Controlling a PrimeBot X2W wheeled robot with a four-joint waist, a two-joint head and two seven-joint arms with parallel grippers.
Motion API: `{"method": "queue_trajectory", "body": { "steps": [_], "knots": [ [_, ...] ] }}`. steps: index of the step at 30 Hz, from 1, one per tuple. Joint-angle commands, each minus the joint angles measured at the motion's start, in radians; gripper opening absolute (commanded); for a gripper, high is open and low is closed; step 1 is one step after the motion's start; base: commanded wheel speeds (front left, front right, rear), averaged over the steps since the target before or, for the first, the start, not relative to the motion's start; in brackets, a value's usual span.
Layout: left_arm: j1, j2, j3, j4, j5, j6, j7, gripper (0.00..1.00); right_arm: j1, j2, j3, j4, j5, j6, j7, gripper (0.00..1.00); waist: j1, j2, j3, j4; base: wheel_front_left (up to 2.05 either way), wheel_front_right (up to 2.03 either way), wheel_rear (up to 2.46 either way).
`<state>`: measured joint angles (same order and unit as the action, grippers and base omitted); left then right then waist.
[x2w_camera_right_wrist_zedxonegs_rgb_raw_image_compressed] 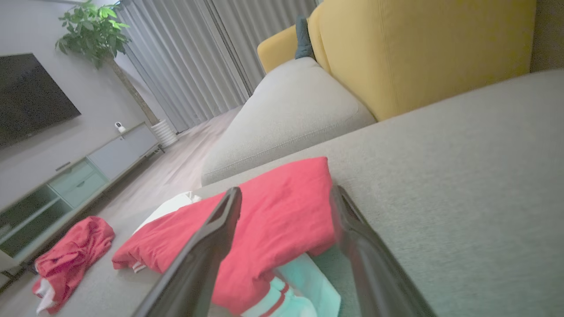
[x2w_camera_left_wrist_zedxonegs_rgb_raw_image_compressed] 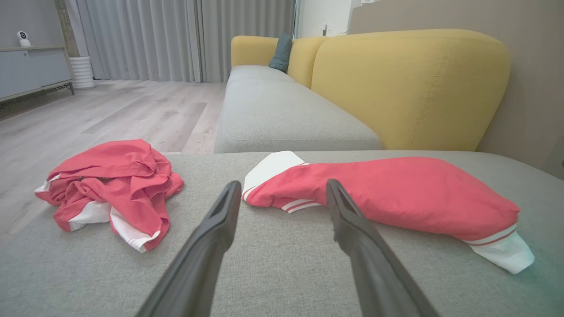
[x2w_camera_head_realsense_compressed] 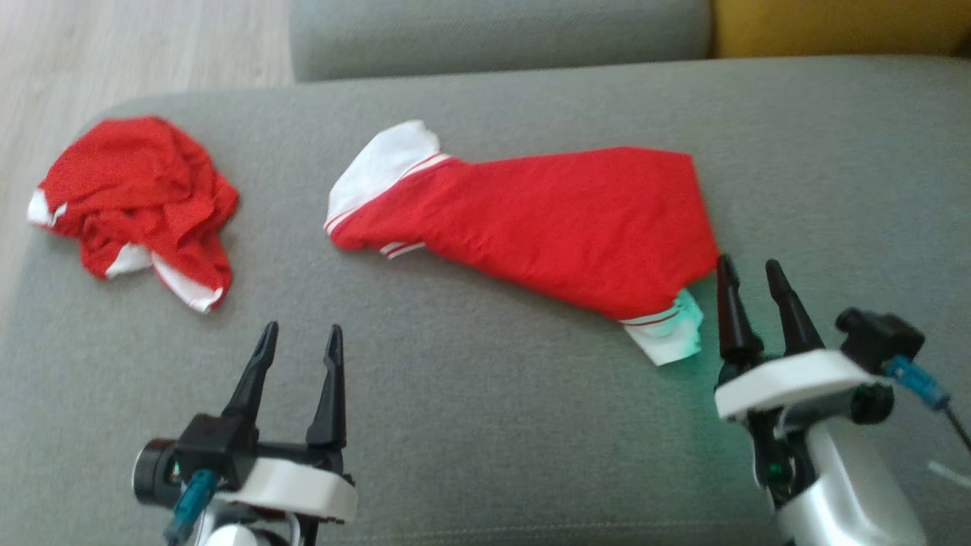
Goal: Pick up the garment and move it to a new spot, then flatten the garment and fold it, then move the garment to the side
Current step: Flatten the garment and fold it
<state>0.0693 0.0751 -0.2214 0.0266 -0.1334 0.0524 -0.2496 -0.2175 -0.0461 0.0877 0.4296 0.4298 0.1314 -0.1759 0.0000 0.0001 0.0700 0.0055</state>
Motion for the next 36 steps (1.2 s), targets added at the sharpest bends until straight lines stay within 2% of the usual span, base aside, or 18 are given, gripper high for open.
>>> {"method": "queue_trajectory", "body": {
  "steps": [1, 3, 7, 11, 22, 23, 24, 27, 33, 36],
  "knots": [
    [-0.066, -0.007, 0.025, -0.029, 0.008, -0.007, -0.012, 1.00, -0.066, -0.004, 0.019, 0.016, 0.057, -0.001, 0.007, 1.00, 0.0000, -0.0001, 0.033, 0.023, 0.00, 0.00, 0.00],
    [-0.074, -0.010, 0.023, -0.024, 0.011, -0.012, -0.012, 1.00, -0.101, -0.004, 0.023, 0.078, 0.120, -0.001, 0.016, 1.00, 0.0000, -0.0001, 0.051, 0.032, 0.00, 0.00, 0.00],
    [-0.090, -0.013, 0.026, -0.017, 0.001, -0.022, -0.012, 1.00, -0.153, -0.004, 0.035, 0.162, 0.143, -0.001, 0.014, 1.00, 0.0000, -0.0001, 0.075, 0.043, 0.00, 0.00, 0.00],
    [-0.109, -0.017, 0.030, -0.017, -0.002, -0.033, -0.012, 1.00, -0.205, -0.004, 0.054, 0.255, 0.230, -0.001, 0.004, 1.00, 0.0000, -0.0001, 0.101, 0.052, 0.00, 0.00, 0.00],
    [-0.138, -0.023, 0.022, -0.012, -0.024, -0.052, -0.012, 1.00, -0.378, -0.004, 0.161, 0.417, 0.442, -0.001, -0.063, 1.00, 0.0000, -0.0001, 0.141, 0.065, 0.00, 0.00, 0.00],
    [-0.138, -0.023, 0.024, -0.011, -0.023, -0.053, -0.012, 1.00, -0.397, -0.004, 0.159, 0.433, 0.452, -0.001, -0.070, 0.44, 0.0000, -0.0001, 0.139, 0.066, 0.00, 0.00, 0.00],
    [-0.136, -0.023, 0.026, -0.011, -0.023, -0.053, -0.012, 1.00, -0.415, -0.004, 0.156, 0.445, 0.453, -0.001, -0.076, 0.00, 0.0000, -0.0001, 0.137, 0.066, 0.00, 0.00, 0.00],
    [-0.128, -0.024, 0.035, -0.009, -0.020, -0.053, -0.012, 1.00, -0.455, -0.004, 0.118, 0.446, 0.440, -0.001, -0.085, 0.00, 0.0000, -0.0001, 0.125, 0.061, 0.00, 0.00, 0.00],
    [-0.106, -0.024, 0.047, -0.004, -0.025, -0.049, -0.012, 1.00, -0.434, -0.004, -0.090, 0.311, 0.330, -0.001, -0.085, 0.00, 0.0000, -0.0001, 0.077, 0.041, 0.00, 0.00, 0.00],
    [-0.092, -0.024, 0.040, -0.006, -0.039, -0.043, -0.012, 1.00, -0.432, -0.004, -0.208, 0.254, 0.236, -0.001, -0.086, 0.00, 0.0000, -0.0001, 0.046, 0.037, 0.00, 0.00, 0.00]
  ]
}}
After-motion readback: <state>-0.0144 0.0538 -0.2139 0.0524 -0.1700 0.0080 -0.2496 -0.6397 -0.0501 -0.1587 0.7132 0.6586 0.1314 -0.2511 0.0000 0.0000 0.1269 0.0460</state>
